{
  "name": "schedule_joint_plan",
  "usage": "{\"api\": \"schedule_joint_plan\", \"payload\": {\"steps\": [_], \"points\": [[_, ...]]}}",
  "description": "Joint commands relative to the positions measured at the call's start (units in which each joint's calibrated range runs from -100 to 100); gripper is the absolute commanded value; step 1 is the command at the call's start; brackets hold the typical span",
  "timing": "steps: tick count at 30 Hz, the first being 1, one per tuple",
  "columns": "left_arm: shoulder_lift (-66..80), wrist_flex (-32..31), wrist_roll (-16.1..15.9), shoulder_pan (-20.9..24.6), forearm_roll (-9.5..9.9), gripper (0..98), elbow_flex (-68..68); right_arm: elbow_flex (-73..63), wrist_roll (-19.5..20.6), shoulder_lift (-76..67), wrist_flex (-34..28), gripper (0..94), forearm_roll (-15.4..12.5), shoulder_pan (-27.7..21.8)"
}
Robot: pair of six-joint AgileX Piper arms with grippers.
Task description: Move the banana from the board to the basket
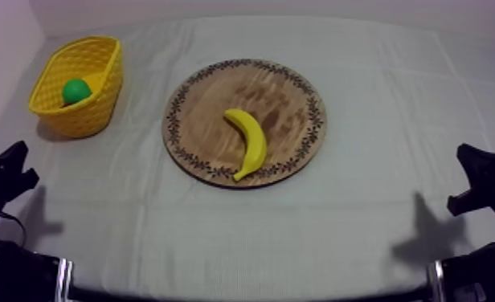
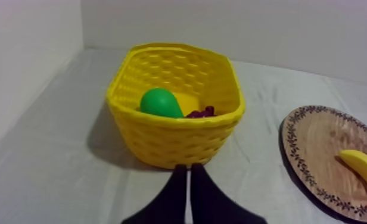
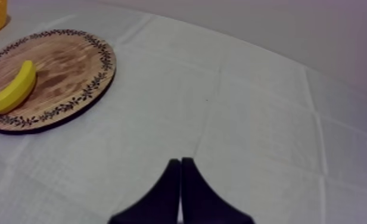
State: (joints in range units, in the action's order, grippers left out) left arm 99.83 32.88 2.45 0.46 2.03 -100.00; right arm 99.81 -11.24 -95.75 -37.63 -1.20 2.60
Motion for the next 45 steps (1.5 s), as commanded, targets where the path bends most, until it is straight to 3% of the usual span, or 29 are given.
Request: {"api": "schedule_joint_plan", "payload": {"steps": [1, 24, 29, 34, 45], "points": [[0.0, 0.02, -0.03, 0.01, -0.01, 0.0, 0.0, -0.03, -0.01, 0.0, -0.03, 0.3, 0.01, 0.0], [-0.67, 1.03, -1.22, 0.41, 0.16, 0.0, 0.73, -0.03, 0.0, 0.0, -0.03, 0.3, 0.01, 0.0], [-5.73, -2.28, 1.53, 0.07, 3.01, 0.0, 4.63, -0.03, 0.01, 0.0, -0.03, 0.3, 0.01, 0.0], [-14.78, -1.58, 3.66, 0.0, 4.49, 0.0, 14.87, -0.03, -0.01, 0.0, -0.03, 0.3, 0.01, 0.0], [-36.99, 8.58, 8.29, -3.74, 8.3, 0.0, 45.37, -0.03, -0.01, 0.0, -0.03, 0.3, 0.01, 0.0]]}}
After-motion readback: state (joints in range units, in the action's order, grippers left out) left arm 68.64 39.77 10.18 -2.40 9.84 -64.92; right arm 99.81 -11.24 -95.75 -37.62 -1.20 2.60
